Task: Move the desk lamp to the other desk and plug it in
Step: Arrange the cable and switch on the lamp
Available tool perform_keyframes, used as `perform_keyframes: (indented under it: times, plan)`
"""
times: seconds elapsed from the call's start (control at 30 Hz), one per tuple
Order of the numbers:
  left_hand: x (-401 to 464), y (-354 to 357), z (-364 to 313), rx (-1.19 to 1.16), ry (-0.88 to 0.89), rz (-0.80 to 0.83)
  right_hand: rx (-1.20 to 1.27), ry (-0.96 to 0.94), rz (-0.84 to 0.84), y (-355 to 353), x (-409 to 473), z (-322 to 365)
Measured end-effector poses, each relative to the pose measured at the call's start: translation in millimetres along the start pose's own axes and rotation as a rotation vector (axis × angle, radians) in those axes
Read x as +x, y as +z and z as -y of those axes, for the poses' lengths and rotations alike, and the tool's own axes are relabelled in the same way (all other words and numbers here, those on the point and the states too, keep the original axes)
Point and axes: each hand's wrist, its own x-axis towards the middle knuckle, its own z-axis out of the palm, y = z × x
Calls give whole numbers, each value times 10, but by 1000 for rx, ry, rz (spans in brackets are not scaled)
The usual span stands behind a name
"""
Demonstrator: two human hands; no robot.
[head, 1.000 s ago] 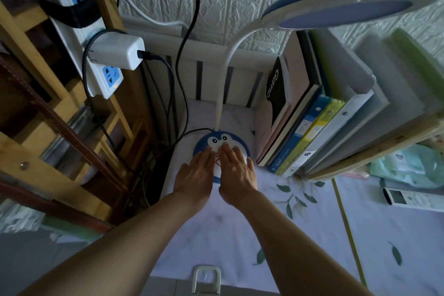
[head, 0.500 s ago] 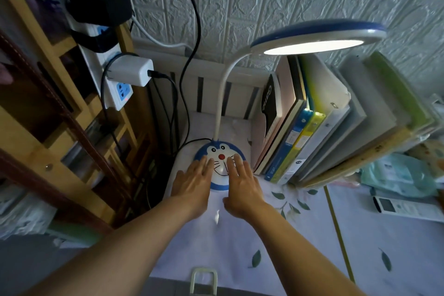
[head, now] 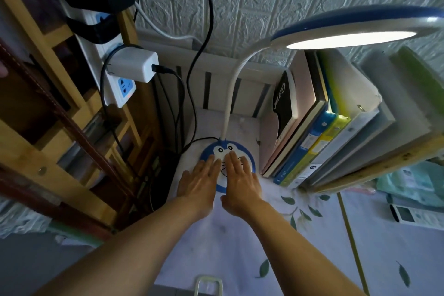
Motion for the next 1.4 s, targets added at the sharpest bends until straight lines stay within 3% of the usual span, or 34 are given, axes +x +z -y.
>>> perform_keyframes:
  times: [0.2,0.53,0.67,1.4]
  plan:
    - [-54,-5,-7,-41,21,-63,-18,-19,-69,64,2,-18]
    - [-9,-109,13,22,-21,66,93,42,11,-8,-56,2]
    - [-92,-135,19,52,-19,69,125,104,21,19,-202,-6]
    - [-224,-226,-63,71,-29,84,136,54,46,-131,-281,66]
